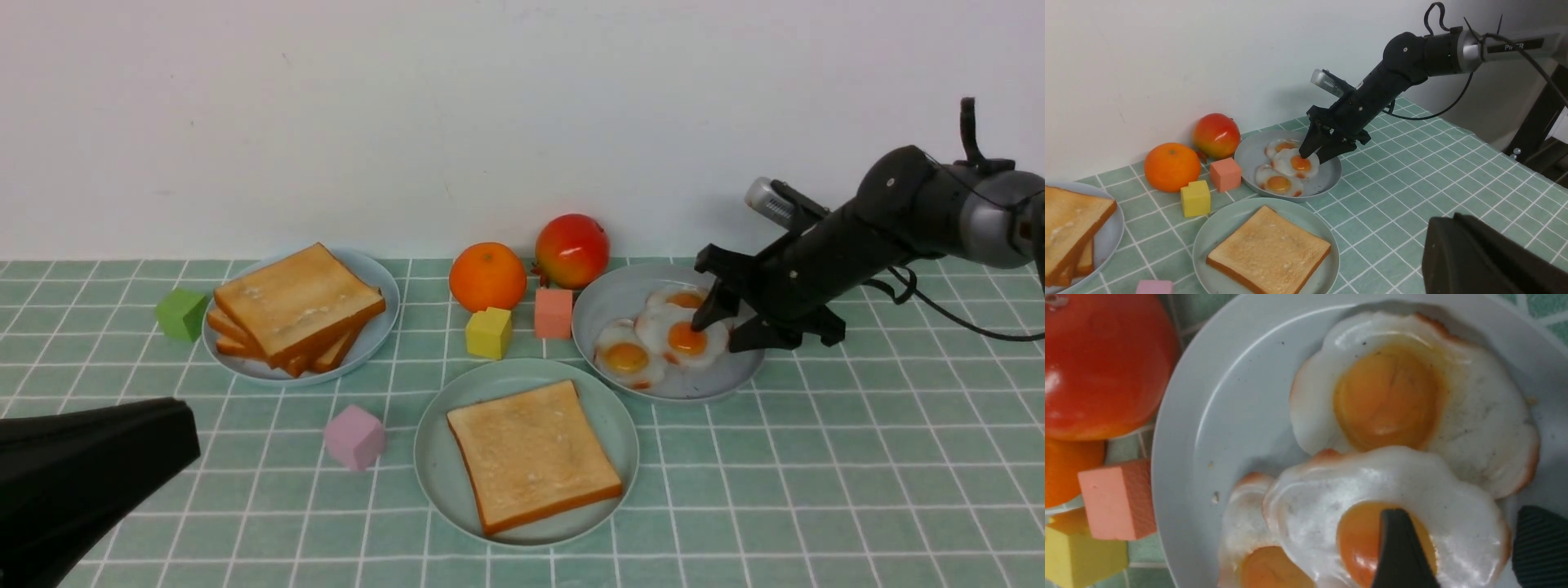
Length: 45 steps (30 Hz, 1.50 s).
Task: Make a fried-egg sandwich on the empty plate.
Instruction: Use the right arm to grab a fried egg, then use the right arm to place the fried egg on the slice of bread in the middle
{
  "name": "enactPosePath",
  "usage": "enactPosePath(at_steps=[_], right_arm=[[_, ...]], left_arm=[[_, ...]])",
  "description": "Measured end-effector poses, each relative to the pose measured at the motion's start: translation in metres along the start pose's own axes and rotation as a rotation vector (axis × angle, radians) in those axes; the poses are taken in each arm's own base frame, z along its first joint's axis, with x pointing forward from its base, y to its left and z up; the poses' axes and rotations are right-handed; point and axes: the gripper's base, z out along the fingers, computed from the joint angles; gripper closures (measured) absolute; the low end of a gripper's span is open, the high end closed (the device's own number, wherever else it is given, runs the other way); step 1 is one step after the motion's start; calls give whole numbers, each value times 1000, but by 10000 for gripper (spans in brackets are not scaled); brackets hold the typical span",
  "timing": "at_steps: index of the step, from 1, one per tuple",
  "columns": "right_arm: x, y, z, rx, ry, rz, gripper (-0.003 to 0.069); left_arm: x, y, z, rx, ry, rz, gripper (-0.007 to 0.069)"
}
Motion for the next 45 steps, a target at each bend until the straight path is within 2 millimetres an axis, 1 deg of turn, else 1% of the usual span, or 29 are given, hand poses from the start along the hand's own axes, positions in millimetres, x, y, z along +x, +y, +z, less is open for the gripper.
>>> enactPosePath(at_steps=[4,5,6,7,8,9,12,18,24,28,29,34,38,40,41,42,43,44,45], right_arm=[[0,0,0,-4,1,6,323],[0,0,0,-4,1,6,326],[0,0,0,-6,0,6,361],[0,0,0,-6,0,6,365],[0,0,0,-6,0,6,386],[0,0,1,-6,1,3,444],[0,-1,0,-10,5,-8,501],[-2,-5,-4,-20,21,-26,515],[-5,10,-34,-58,-5,-129,582],[-6,21,-53,-85,-19,-179,582],[-5,21,-54,-86,-18,-182,582],[-4,30,-72,-101,-25,-213,585],[1,41,-97,-122,-10,-272,585],[8,48,-112,-134,2,-300,585],[17,55,-125,-145,7,-325,585],[19,55,-123,-144,13,-324,585],[37,65,-136,-155,25,-352,585],[41,67,-136,-158,30,-359,585],[60,78,-144,-173,42,-390,585]], left_arm=[[0,0,0,0,1,0,636],[0,0,0,0,1,0,636],[0,0,0,0,1,0,636],[0,0,0,0,1,0,636],[0,0,0,0,1,0,636],[0,0,0,0,1,0,636],[0,0,0,0,1,0,636],[0,0,0,0,1,0,636],[0,0,0,0,2,0,636],[1,0,0,-2,6,1,634],[0,0,0,-2,6,1,634],[5,2,0,-21,53,17,634],[9,5,0,-47,96,49,634],[9,5,0,-57,102,65,634],[9,6,0,-62,105,76,634],[9,6,0,-62,104,77,634],[9,7,0,-67,104,88,634],[9,7,0,-67,104,88,634],[9,7,0,-70,104,93,634]])
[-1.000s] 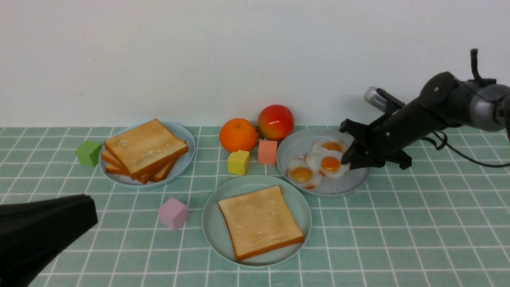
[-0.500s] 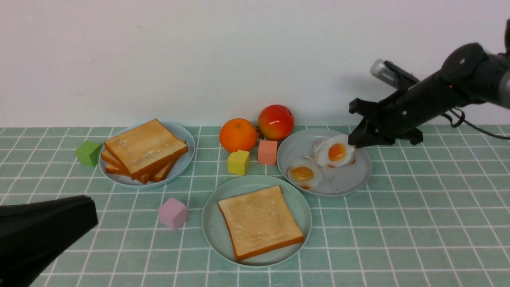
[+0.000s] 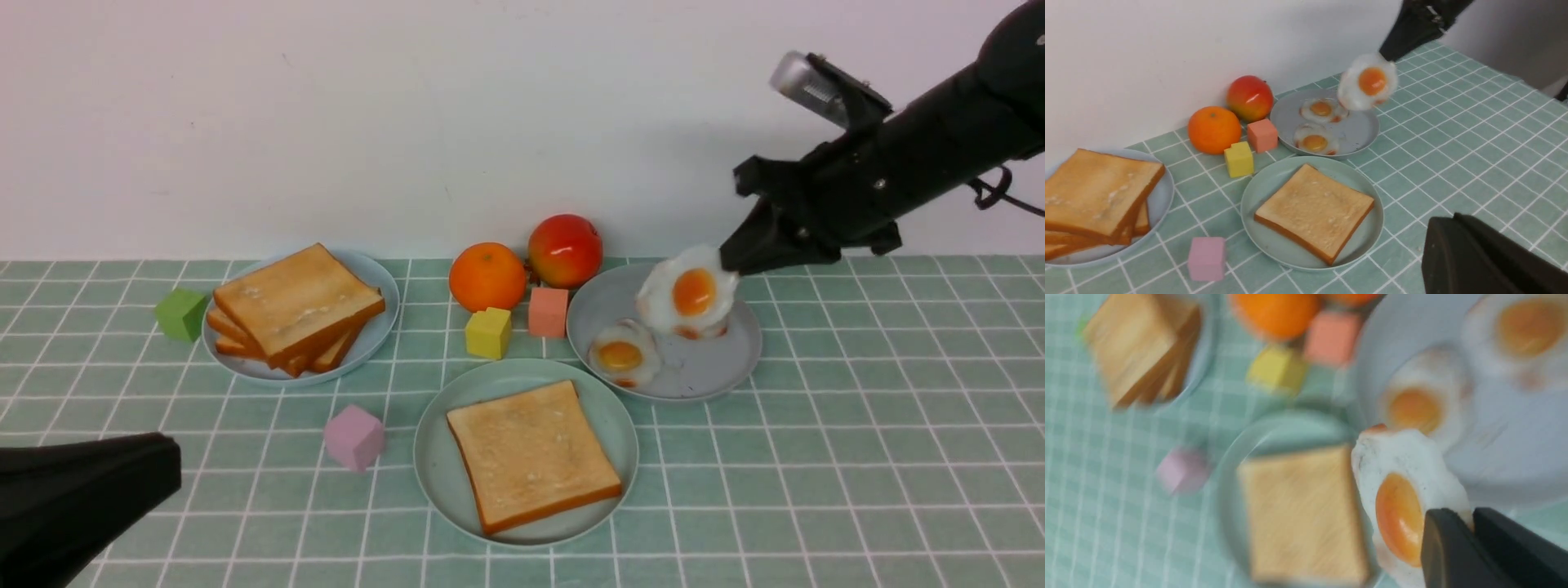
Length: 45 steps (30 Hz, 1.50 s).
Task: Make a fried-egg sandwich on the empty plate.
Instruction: Use the right arm to place the fried egg on the slice of bread in the middle, then use the left arm to grab a slice of bread
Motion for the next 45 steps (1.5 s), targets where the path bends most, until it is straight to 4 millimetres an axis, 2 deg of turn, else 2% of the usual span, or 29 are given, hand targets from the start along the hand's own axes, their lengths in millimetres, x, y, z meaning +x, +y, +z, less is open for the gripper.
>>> enactPosePath(at_steps=[4,5,8,9,12,13,14,19,22,26,29,32,34,36,37,40,43,44,45], right_arm=[[41,41,18,-94,71,-36,585],[41,41,18,-97,70,-33,585],[56,60,46,-148,90,-39,585],[57,61,46,-151,91,-39,585],[58,59,75,-164,83,26,585],[58,58,76,-163,83,30,585],[58,52,90,-159,91,67,585],[62,33,123,-124,114,134,585],[64,26,133,-104,114,161,585],[64,21,137,-88,117,208,578],[66,16,137,-47,134,219,497],[63,7,129,-3,169,204,354],[58,3,115,19,192,170,272],[55,3,100,28,199,143,240],[50,4,83,43,190,112,223],[48,18,27,103,173,-2,242],[57,42,-27,165,138,-120,341],[58,44,-31,169,134,-129,341],[69,63,-64,195,85,-213,427]], left_arm=[[0,0,0,-4,-1,8,633],[0,0,0,-4,-1,9,633],[0,1,0,-6,-2,12,632],[0,1,0,-6,-2,12,631],[0,1,0,-6,-2,12,630],[0,1,0,-6,-2,12,630],[0,1,0,-6,-2,12,630],[0,1,0,-7,1,12,630],[0,1,0,-7,2,12,630],[0,1,0,-7,3,12,630],[0,1,0,-7,3,12,628],[0,1,0,-7,3,12,624],[1,1,0,-9,10,12,621],[2,1,0,-13,23,12,620],[4,1,2,-17,45,11,620],[9,1,16,-39,150,-32,618],[11,0,47,-85,322,-97,638],[11,0,47,-87,325,-100,638],[6,-1,63,-106,383,-101,638]])
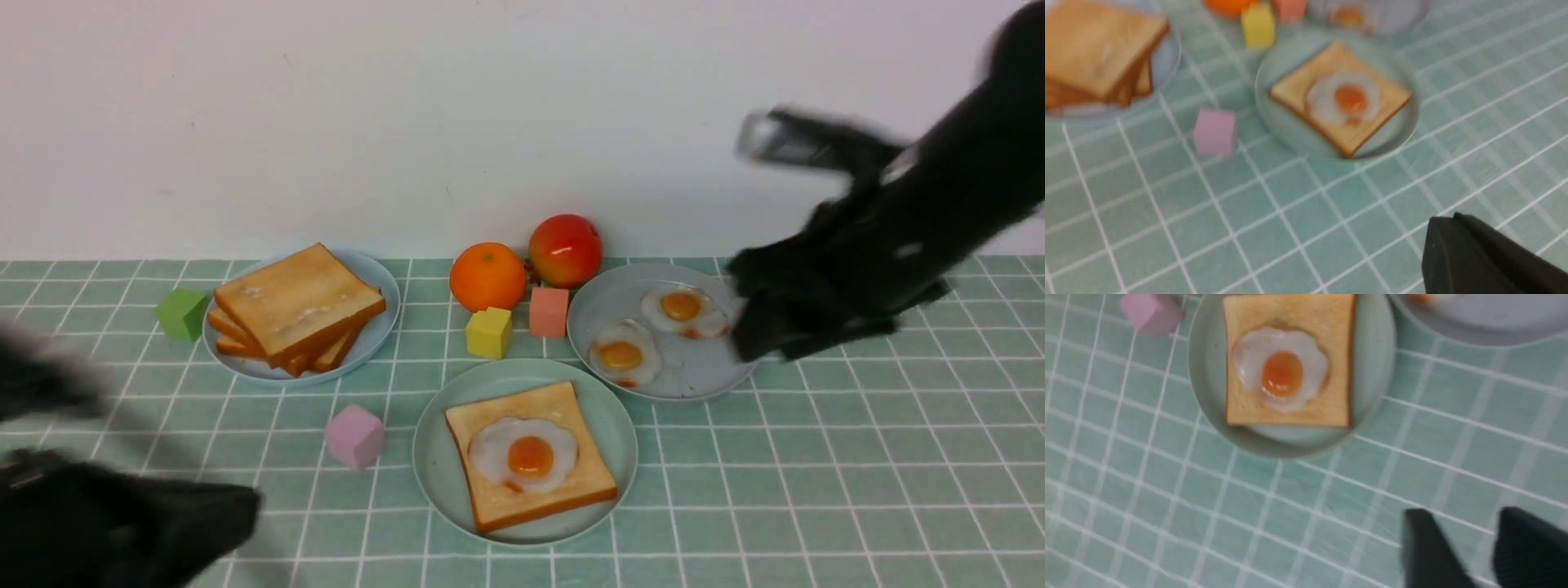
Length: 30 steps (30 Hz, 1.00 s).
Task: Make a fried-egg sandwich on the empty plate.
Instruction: Use the left arm to grab a slice of bread
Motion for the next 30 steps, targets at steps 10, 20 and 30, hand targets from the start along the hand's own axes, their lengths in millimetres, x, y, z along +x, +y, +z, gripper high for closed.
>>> enactPosePath(at_steps=[10,20,30], right_arm=[[88,38,-96,38,-230,-268,671],[140,28,-129,39,-392,-298,662],[143,28,-129,38,-391,-297,658]], left_arm=[[-75,46,101,-179,234,-1,638],[-93,134,200,-202,396,173,595],[-78,159,235,-292,478,310,250]])
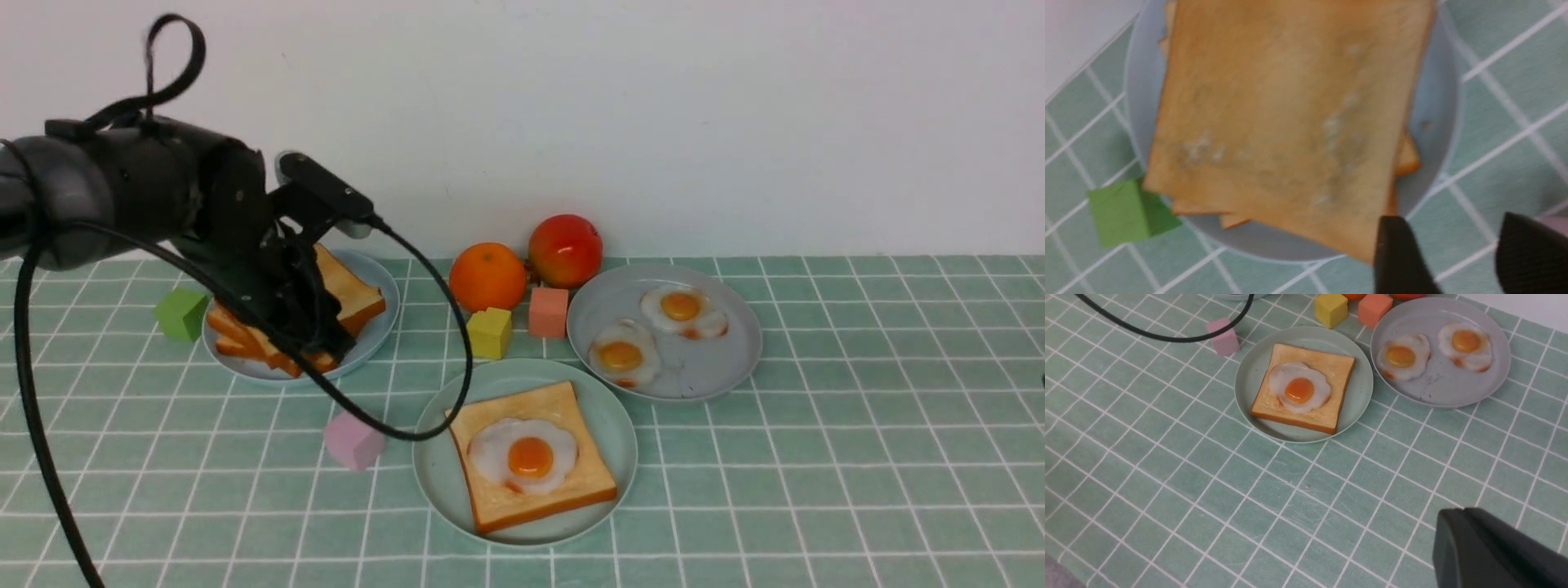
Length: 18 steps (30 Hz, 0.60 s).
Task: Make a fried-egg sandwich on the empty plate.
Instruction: Use the left arm to grab a slice of bread
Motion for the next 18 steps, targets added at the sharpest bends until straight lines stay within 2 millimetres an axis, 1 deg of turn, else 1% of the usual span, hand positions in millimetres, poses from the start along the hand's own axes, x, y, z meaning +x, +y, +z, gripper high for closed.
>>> enactPosePath(at_steps=[2,5,10,14,18], right_arm=[[0,0,0,-3,-1,5,656],[0,0,-1,-3,-2,11,655],[1,0,-1,-3,-3,42,650],[1,0,-1,-3,-4,46,647],[1,0,-1,-3,-4,50,645]], left_arm=[[3,5,6,-39,26,34,203],[4,7,8,-52,30,47,197],[10,19,17,-65,33,26,221],[13,17,27,-31,48,38,232],[12,15,32,-10,38,93,233]])
